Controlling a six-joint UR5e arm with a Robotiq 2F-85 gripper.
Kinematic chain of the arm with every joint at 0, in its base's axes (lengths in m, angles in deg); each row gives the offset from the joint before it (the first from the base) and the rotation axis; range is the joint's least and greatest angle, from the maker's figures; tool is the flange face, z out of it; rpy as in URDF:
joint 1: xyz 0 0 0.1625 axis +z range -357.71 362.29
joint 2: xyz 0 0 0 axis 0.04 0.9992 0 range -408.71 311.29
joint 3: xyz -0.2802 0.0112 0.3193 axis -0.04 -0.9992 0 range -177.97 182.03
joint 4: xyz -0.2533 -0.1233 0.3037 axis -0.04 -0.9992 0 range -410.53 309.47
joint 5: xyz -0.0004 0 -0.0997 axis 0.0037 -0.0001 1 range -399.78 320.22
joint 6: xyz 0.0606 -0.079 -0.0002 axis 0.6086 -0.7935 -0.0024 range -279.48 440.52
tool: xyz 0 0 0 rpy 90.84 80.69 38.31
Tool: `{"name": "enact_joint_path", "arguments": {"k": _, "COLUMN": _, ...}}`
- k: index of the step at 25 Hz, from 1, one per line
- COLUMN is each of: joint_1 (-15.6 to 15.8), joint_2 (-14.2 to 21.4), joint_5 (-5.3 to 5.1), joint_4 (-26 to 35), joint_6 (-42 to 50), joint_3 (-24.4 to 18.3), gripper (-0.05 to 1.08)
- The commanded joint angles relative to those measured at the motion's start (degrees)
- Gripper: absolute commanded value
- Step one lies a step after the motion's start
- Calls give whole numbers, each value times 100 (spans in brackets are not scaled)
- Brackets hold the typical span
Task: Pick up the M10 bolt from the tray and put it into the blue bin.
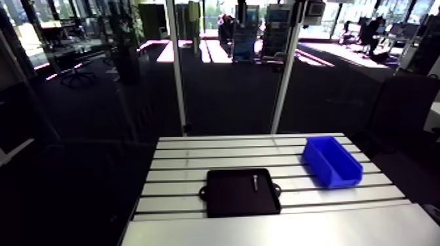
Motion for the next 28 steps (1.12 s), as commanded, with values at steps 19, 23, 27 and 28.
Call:
{"name": "enact_joint_path", "arguments": {"k": 19, "joint_1": 44, "joint_2": 26, "joint_5": 44, "joint_4": -17, "joint_6": -62, "joint_3": 141, "gripper": 1}}
{"name": "enact_joint_path", "arguments": {"k": 23, "joint_1": 44, "joint_2": 35, "joint_5": 44, "joint_4": -237, "joint_6": -71, "joint_3": 299, "gripper": 1}}
{"name": "enact_joint_path", "arguments": {"k": 27, "joint_1": 44, "joint_2": 44, "joint_5": 44, "joint_4": -475, "joint_6": -62, "joint_3": 466, "gripper": 1}}
{"name": "enact_joint_path", "arguments": {"k": 28, "joint_1": 44, "joint_2": 53, "joint_5": 44, "joint_4": -501, "joint_6": -27, "joint_3": 527, "gripper": 1}}
